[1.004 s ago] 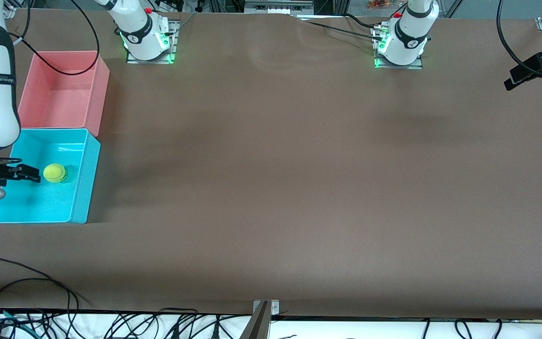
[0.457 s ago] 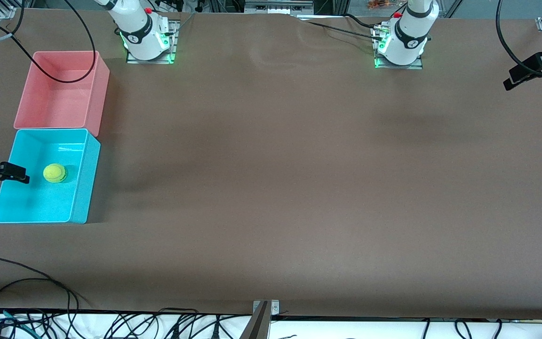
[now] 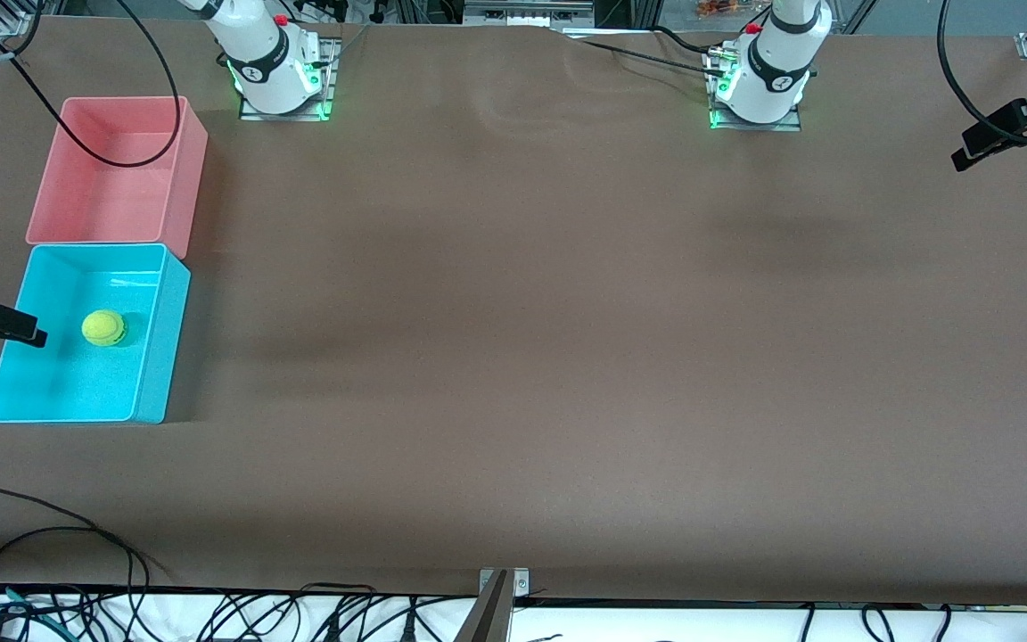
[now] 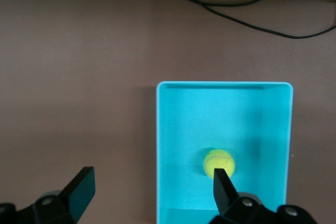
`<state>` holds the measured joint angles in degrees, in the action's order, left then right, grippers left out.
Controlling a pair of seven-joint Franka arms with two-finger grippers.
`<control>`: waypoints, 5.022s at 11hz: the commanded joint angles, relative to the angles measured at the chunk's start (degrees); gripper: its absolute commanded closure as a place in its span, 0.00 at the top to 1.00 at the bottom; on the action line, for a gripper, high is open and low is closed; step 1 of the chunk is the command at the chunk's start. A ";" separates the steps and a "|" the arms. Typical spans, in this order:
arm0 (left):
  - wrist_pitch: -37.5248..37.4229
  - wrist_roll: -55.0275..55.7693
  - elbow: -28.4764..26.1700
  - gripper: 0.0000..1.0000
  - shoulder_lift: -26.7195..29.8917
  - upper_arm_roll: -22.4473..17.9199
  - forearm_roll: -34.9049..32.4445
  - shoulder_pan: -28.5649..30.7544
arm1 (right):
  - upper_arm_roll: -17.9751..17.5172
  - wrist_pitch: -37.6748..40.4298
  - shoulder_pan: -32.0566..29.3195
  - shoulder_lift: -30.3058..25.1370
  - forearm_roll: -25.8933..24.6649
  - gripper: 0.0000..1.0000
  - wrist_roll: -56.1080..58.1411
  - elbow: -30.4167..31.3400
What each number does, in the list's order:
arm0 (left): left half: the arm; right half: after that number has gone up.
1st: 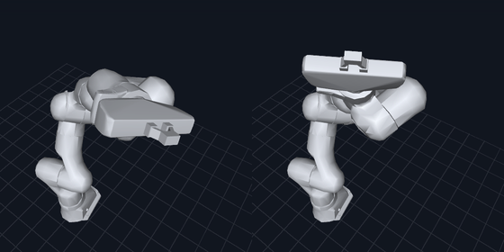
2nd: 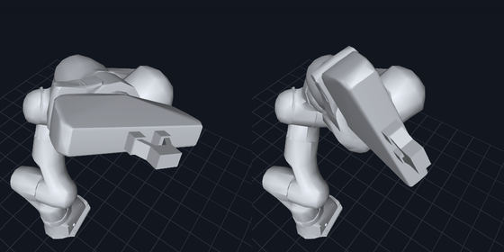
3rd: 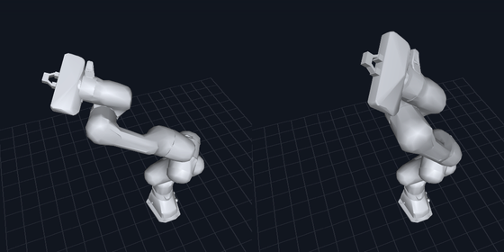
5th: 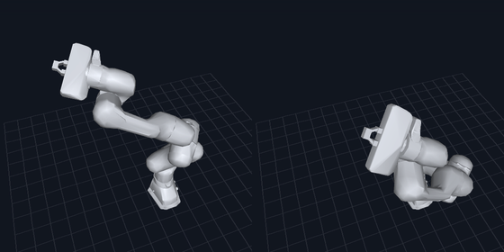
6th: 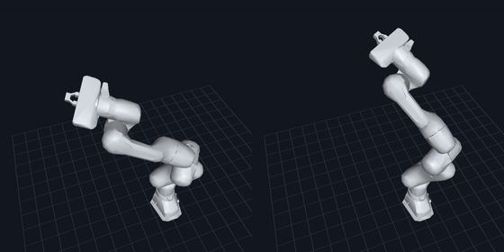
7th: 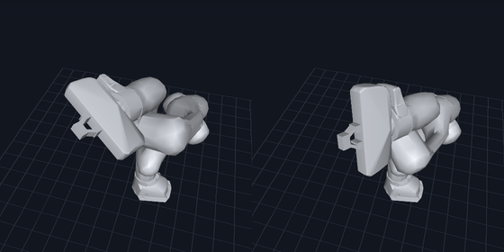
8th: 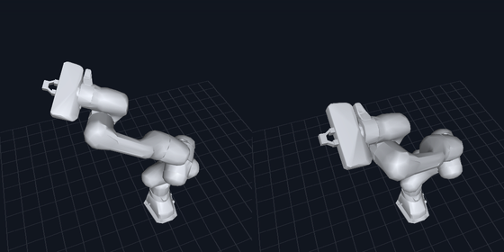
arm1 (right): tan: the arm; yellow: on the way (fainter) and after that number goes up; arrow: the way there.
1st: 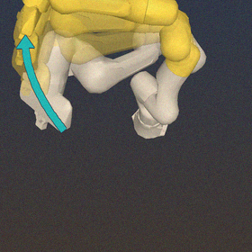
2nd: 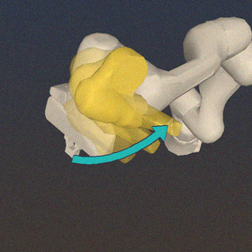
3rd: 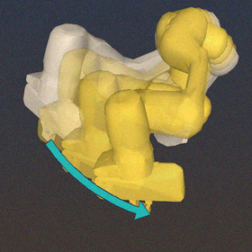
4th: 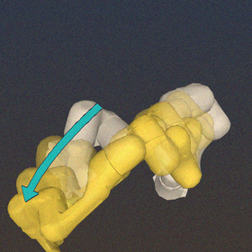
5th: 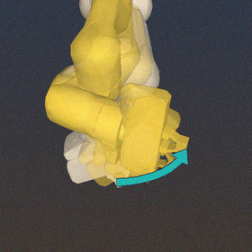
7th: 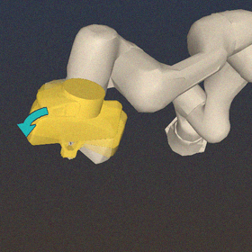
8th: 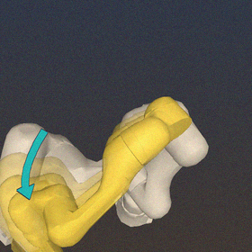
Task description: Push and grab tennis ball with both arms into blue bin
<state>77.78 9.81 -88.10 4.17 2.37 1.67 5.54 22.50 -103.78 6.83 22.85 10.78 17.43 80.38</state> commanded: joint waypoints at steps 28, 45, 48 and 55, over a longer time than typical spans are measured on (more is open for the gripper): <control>-0.78 -0.32 1.79 1.00 -0.74 -0.18 0.61 -0.09 | -29.44 3.94 -15.18 -16.61 -8.58 1.00 -28.41 10.06; -2.98 0.12 1.53 1.00 -0.83 3.07 -1.15 -0.17 | -29.53 8.33 -15.27 -16.79 -11.48 1.00 -22.00 9.88; -2.54 -0.06 1.79 1.00 -0.83 4.03 -0.97 -0.44 | -29.53 8.42 -15.27 -16.79 -12.62 1.00 -22.00 9.97; 1.05 0.03 1.79 1.00 -2.67 5.89 -3.69 0.35 | -29.62 9.91 -15.09 -16.88 -12.80 1.00 -22.44 7.70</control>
<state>77.54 9.85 -88.05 3.13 8.39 -0.38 5.46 -6.91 -95.85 -7.98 6.42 -1.10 -5.64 90.33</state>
